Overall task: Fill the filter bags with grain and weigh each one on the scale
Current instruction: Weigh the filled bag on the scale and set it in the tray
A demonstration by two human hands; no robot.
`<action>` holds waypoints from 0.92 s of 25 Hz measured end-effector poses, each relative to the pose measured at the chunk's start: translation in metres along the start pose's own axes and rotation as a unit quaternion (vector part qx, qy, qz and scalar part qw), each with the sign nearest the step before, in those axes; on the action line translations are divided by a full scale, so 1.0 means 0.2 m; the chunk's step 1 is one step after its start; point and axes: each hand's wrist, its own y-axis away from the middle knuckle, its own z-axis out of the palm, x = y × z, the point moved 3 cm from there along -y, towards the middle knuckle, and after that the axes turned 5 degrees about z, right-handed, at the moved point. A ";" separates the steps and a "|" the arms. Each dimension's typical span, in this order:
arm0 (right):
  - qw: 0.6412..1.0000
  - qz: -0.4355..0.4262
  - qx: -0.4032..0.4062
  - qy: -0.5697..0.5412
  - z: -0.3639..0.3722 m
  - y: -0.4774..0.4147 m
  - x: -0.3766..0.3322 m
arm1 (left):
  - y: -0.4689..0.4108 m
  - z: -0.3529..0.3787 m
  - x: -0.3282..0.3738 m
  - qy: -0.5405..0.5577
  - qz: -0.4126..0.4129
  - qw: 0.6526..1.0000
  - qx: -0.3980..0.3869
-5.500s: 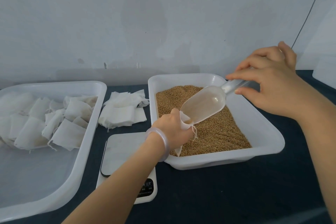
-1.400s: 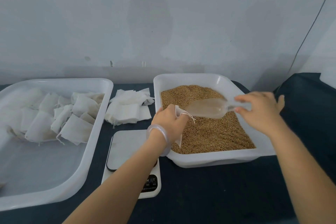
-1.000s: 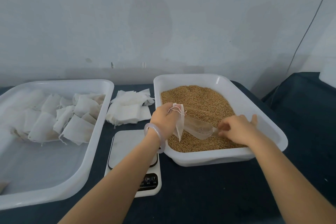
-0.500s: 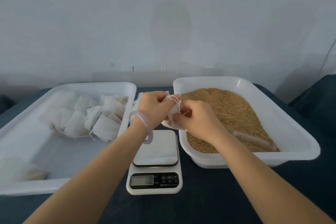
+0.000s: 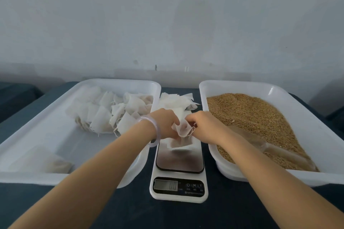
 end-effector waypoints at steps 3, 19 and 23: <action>0.999 -0.008 -0.021 0.041 0.04 0.01 0.01 | -0.02 0.05 -0.02 -0.015 -0.004 0.999 -0.031; 0.971 -0.024 -0.030 0.238 0.11 -0.03 -0.01 | -0.08 0.11 0.02 -0.162 0.034 0.981 -0.100; 0.977 -0.032 -0.026 0.209 0.11 -0.03 0.00 | -0.05 0.11 0.01 -0.099 0.054 0.990 -0.083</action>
